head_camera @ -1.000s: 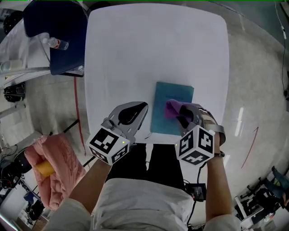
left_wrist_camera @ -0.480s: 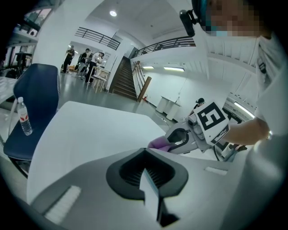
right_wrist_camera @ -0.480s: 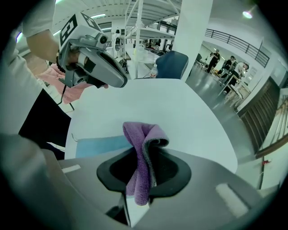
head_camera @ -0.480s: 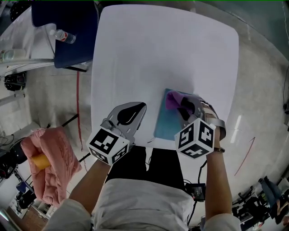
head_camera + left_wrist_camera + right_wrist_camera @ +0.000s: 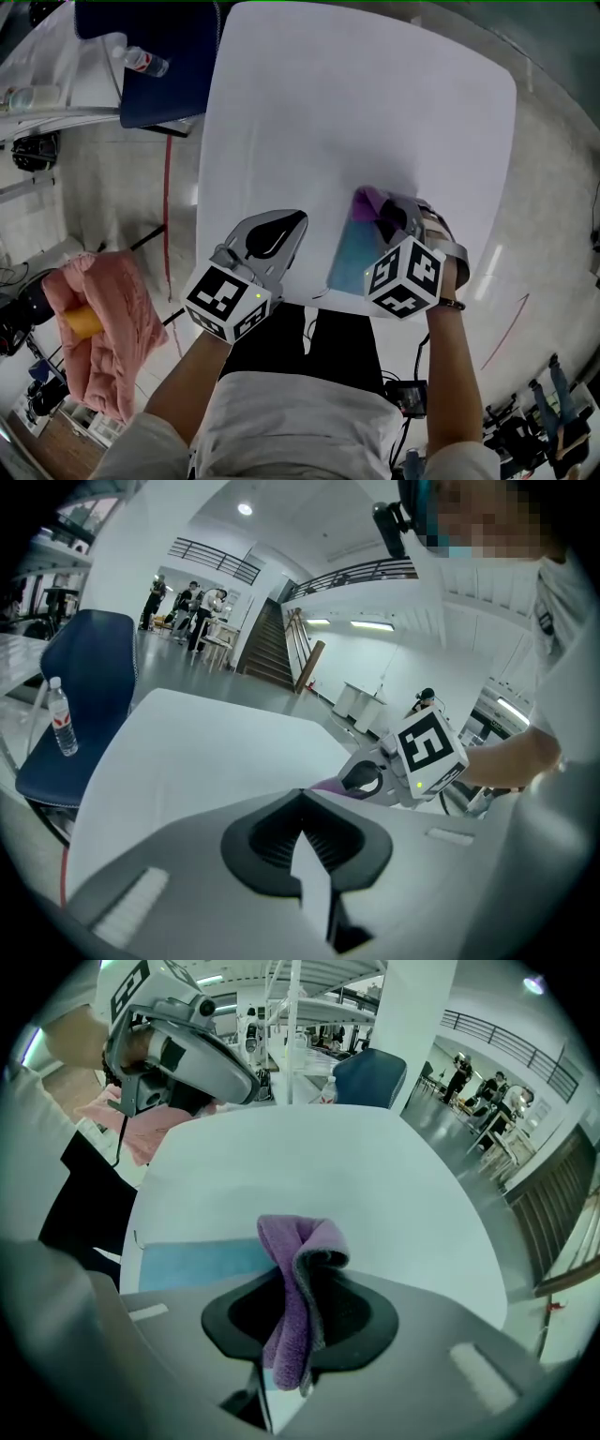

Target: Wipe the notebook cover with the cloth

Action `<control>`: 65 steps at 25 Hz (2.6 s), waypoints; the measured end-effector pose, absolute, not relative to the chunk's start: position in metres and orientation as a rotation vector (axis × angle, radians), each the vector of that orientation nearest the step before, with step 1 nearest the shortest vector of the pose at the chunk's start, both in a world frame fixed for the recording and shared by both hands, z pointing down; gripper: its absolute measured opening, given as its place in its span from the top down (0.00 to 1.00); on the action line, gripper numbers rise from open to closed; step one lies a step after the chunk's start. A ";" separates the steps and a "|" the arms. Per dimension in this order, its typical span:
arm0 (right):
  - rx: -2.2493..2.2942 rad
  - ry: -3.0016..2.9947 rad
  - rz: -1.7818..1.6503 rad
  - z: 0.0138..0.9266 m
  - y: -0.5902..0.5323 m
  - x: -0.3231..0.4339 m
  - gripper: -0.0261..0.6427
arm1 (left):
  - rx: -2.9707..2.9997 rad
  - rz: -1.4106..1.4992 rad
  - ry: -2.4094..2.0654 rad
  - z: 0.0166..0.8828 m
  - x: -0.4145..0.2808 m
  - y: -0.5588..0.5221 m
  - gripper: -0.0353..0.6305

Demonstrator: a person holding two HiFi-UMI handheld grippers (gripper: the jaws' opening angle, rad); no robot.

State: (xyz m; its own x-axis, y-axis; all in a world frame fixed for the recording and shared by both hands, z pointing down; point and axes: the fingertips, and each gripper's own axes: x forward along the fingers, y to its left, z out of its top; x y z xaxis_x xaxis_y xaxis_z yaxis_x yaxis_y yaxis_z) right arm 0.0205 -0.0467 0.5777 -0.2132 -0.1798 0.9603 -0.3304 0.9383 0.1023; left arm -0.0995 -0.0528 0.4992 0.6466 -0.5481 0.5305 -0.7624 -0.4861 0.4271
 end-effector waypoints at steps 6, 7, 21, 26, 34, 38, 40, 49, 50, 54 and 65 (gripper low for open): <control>0.368 -1.785 0.183 0.582 -0.045 0.017 0.80 | 2.202 0.413 -1.033 0.500 -0.105 -0.052 0.95; 0.365 -1.780 0.191 0.583 -0.044 0.017 0.80 | 2.202 0.411 -1.033 0.500 -0.105 -0.051 0.95; 0.348 -1.752 0.215 0.588 -0.021 0.015 0.80 | 2.205 0.392 -1.021 0.504 -0.103 -0.033 0.95; 0.350 -1.754 0.223 0.588 -0.009 0.012 0.80 | 2.218 0.390 -1.004 0.503 -0.100 -0.028 0.95; 0.350 -1.763 0.240 0.589 0.012 0.008 0.80 | 2.235 0.400 -0.971 0.504 -0.094 -0.020 0.95; 0.348 -1.767 0.244 0.588 0.023 0.007 0.80 | 2.248 0.404 -0.952 0.502 -0.087 -0.015 0.95; 0.349 -1.769 0.248 0.587 0.029 0.007 0.80 | 2.254 0.408 -0.939 0.501 -0.084 -0.013 0.95; 0.326 -1.778 0.264 0.586 0.055 0.005 0.80 | 2.282 0.423 -0.892 0.497 -0.070 -0.009 0.95; 0.326 -1.778 0.265 0.586 0.057 0.004 0.80 | 2.286 0.425 -0.888 0.497 -0.070 -0.009 0.95; 0.346 -1.780 0.263 0.588 0.066 0.000 0.80 | 2.297 0.425 -0.873 0.497 -0.068 -0.009 0.95; 0.328 -1.791 0.284 0.588 0.090 -0.005 0.80 | 2.309 0.436 -0.839 0.498 -0.060 -0.004 0.95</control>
